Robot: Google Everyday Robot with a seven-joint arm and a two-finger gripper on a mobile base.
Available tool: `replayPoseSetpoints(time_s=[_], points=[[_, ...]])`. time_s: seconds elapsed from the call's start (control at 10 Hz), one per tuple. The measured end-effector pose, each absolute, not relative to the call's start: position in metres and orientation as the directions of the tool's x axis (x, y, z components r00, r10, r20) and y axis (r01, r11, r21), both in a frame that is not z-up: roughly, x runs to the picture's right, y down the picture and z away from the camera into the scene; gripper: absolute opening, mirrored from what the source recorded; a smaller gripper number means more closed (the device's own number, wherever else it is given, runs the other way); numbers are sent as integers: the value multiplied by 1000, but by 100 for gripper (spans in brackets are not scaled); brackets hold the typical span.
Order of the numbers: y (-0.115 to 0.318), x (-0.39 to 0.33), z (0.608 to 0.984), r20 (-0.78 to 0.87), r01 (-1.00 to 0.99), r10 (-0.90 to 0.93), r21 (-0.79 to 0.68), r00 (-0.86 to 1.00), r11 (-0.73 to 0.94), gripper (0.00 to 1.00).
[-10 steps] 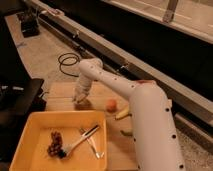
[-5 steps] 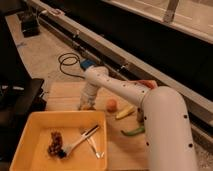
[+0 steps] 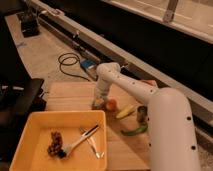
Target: Wipe table surface with towel
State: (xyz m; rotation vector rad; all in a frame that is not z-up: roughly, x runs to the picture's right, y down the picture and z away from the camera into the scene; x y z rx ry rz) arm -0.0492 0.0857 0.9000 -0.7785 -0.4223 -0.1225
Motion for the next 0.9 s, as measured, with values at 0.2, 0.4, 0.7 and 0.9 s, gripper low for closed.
replayPoseSetpoints(time_s=[0.2,0.4,0.7,0.9], points=[[71,-61,908,441,278,37,-626,897,729,0],[58,-90,910,489,308,26,-587,872,749,0],[47,-167,899,615,385,16,-513,788,767,0],[57,-192,888,660,415,26,-502,751,759,0]])
